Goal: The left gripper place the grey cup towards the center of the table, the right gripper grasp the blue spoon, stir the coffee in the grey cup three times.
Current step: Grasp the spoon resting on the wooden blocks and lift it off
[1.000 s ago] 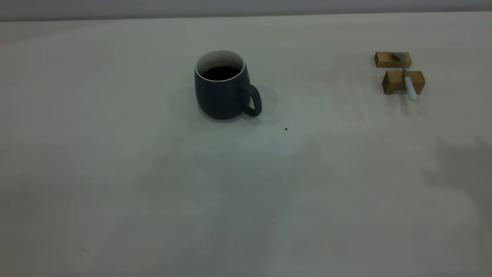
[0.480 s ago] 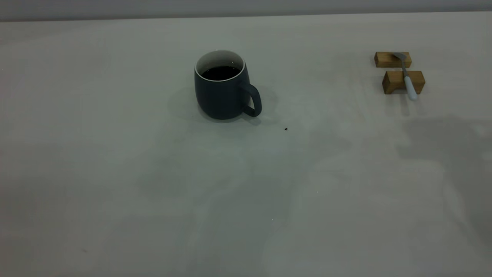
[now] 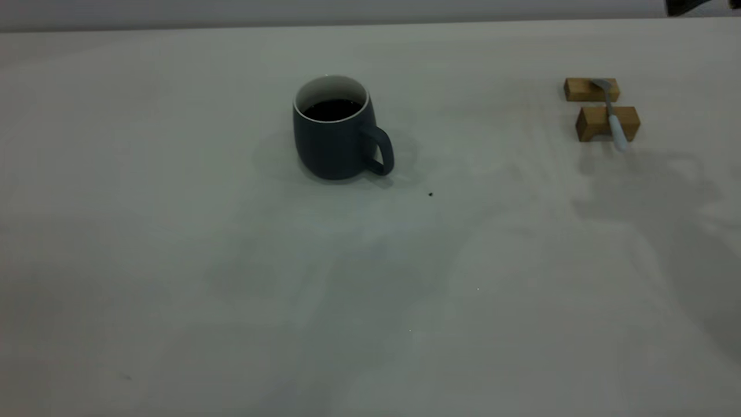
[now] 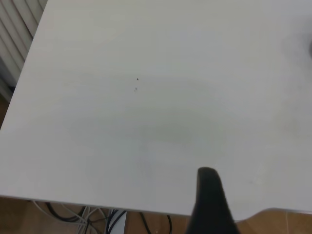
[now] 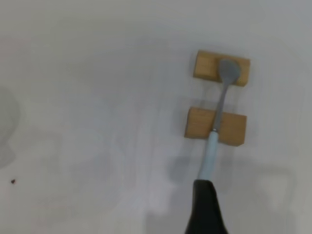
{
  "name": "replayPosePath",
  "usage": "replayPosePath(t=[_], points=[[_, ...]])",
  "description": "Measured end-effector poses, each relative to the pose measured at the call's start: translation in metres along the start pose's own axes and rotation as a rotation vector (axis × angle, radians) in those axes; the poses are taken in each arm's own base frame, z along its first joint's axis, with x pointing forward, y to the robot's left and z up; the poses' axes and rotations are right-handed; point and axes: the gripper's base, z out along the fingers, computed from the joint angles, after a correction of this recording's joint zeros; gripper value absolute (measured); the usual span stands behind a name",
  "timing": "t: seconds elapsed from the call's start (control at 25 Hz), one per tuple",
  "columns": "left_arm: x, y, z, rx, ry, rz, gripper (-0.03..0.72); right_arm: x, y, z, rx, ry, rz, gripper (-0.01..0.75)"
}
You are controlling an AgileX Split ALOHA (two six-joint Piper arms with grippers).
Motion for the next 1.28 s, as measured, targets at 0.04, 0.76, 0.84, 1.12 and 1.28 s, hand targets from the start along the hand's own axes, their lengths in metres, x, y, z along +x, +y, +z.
replayPosePath(t=[0.04, 0.76, 0.84, 1.12, 1.28], points=[[0.0, 0.0, 0.0, 0.0, 0.0, 0.0, 0.585, -0.001, 0.0, 0.004, -0.002, 0.011, 0.0, 0.58], [0.0, 0.0, 0.0, 0.0, 0.0, 0.0, 0.585, 0.004, 0.002, 0.099, -0.06, 0.313, 0.014, 0.58], [0.0, 0.0, 0.0, 0.0, 0.0, 0.0, 0.585, 0.006, 0.002, 0.109, -0.064, 0.336, 0.015, 0.58], [0.0, 0.0, 0.0, 0.0, 0.0, 0.0, 0.585, 0.007, 0.003, 0.139, -0.082, 0.411, 0.014, 0.58], [0.0, 0.0, 0.0, 0.0, 0.0, 0.0, 0.585, 0.009, 0.003, 0.152, -0.088, 0.444, 0.011, 0.58]])
